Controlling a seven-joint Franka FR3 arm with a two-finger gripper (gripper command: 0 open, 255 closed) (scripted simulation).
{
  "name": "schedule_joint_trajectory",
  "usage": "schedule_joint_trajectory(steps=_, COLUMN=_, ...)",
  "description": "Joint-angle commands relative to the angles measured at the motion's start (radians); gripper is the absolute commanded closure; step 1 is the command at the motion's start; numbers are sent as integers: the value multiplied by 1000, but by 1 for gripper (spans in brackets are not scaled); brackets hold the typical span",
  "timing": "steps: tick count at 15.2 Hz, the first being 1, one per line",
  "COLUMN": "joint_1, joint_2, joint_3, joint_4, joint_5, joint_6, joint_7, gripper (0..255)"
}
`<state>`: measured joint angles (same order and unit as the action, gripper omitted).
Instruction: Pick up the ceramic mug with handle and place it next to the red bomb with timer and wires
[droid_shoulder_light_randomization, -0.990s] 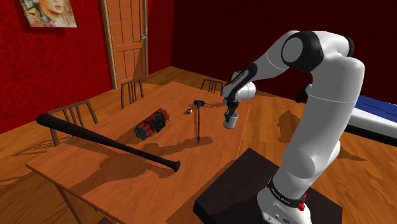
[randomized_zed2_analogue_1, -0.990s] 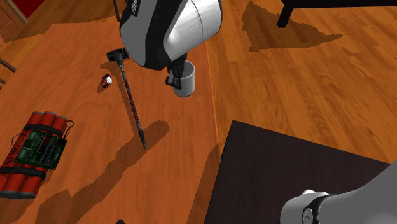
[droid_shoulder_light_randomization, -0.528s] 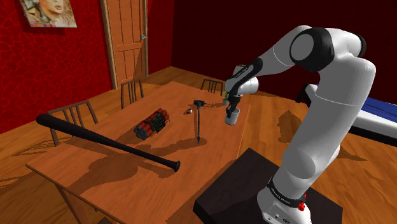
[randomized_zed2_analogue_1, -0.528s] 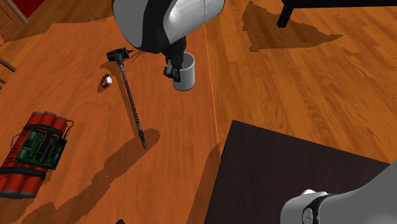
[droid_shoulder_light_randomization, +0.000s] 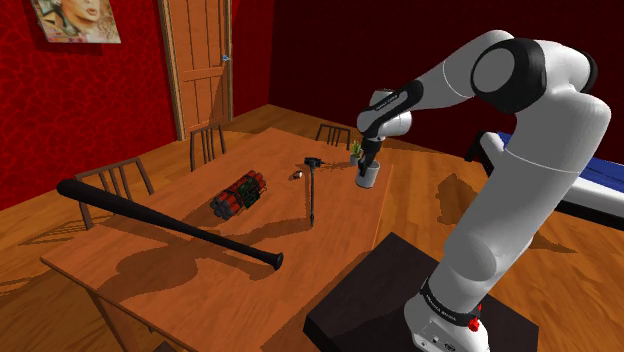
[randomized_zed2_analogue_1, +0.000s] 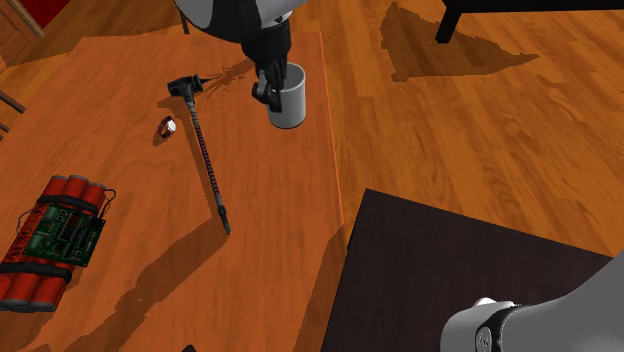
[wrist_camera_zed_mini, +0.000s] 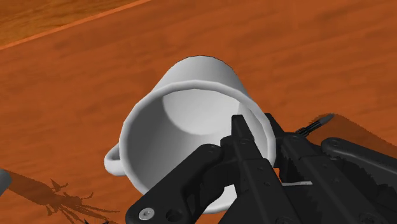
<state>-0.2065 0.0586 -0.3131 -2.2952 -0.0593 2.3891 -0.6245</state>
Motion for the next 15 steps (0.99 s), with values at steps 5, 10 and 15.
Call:
schedule_joint_trajectory(steps=5, joint_1=3, joint_2=-53, joint_3=0, joint_4=27, joint_5=-18, joint_6=-78, joint_7=10, gripper=255)
schedule_joint_trajectory(steps=10, joint_1=35, joint_2=-10, joint_3=33, joint_4=96, joint_5=-4, joint_6=-110, joint_7=65, gripper=255)
schedule_joint_trajectory(steps=15, joint_1=85, joint_2=88, joint_3=80, joint_4=225, joint_5=20, joint_6=-148, joint_7=148, gripper=255)
